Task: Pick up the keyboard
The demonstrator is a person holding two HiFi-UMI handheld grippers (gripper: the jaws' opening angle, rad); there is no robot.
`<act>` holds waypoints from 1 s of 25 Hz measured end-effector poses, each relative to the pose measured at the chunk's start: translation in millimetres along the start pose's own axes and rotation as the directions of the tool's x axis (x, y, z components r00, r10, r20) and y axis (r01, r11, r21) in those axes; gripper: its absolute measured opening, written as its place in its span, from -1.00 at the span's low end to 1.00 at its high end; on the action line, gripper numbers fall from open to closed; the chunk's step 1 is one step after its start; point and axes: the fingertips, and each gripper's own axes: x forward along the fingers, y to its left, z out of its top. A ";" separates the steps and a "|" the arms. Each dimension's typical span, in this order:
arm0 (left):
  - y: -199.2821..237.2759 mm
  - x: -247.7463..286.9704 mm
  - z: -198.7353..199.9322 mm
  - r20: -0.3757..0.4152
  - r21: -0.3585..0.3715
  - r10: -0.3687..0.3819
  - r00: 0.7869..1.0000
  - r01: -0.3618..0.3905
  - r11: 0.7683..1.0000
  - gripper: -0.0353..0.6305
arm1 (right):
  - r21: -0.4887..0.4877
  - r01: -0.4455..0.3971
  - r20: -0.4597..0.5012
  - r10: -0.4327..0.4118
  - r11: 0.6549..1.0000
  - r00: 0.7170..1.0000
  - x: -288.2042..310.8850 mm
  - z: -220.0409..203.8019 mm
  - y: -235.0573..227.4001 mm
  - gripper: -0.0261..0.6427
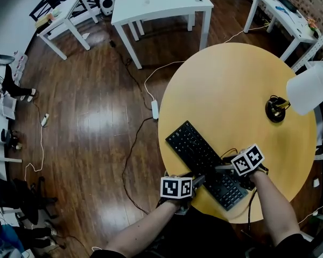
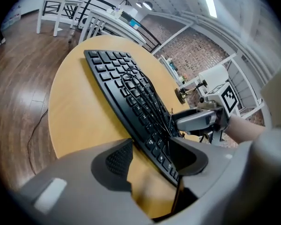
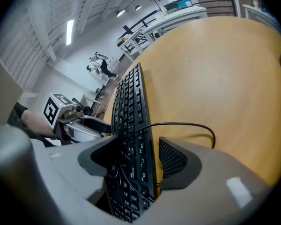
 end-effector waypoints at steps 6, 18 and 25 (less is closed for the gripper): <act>-5.2 1.7 -2.6 -0.005 0.026 -0.018 1.000 0.018 1.000 0.16 | -0.035 -0.014 -0.022 0.013 0.999 1.000 1.1 -8.6 -3.7 -0.29; 18.4 7.6 -4.9 -0.009 0.001 0.010 1.000 -0.010 1.000 0.06 | -0.113 -0.036 -0.071 0.028 0.993 0.997 3.5 -10.5 -6.5 -0.41; 15.2 7.5 -5.0 -0.033 0.019 -0.001 0.999 0.002 1.000 0.07 | -0.109 -0.023 -0.057 0.017 0.994 0.998 0.3 -10.1 -5.0 -0.43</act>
